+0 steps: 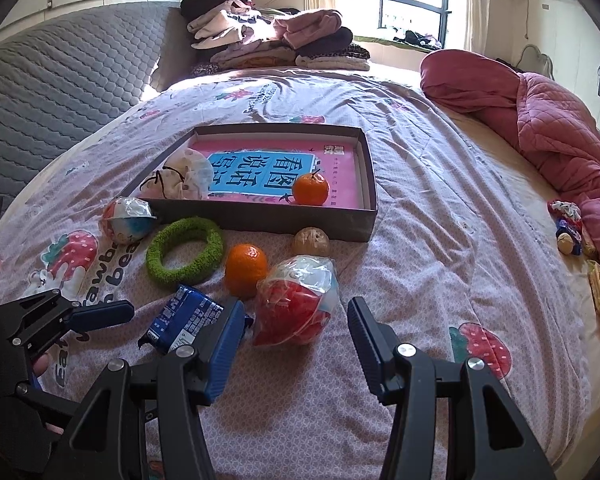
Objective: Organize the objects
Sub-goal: 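Move the left gripper to the blue snack packet while the right approaches the red net bag, then close the left gripper on the blue packet while the right closes on the red net bag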
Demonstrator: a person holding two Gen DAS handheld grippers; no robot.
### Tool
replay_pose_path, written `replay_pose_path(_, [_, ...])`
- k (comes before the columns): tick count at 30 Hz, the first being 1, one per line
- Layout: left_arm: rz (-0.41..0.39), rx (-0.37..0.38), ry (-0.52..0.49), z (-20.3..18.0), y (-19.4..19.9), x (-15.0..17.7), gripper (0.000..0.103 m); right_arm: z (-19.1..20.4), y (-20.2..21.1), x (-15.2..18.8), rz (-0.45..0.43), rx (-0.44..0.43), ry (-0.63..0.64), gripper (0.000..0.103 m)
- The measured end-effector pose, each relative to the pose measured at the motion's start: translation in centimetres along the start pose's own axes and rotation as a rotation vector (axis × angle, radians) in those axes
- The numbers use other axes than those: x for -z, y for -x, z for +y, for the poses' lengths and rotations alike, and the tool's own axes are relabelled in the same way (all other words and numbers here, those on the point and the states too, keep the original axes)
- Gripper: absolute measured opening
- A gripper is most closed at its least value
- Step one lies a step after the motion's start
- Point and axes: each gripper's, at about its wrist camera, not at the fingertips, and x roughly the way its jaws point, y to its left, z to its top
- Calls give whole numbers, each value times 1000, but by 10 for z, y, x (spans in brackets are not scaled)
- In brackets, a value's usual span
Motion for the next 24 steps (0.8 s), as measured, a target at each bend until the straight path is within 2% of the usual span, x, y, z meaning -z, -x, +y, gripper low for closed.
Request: replay_pose_path(24, [0, -60, 23, -8, -26, -6, 76, 0, -23, 0, 32, -3, -35, 53])
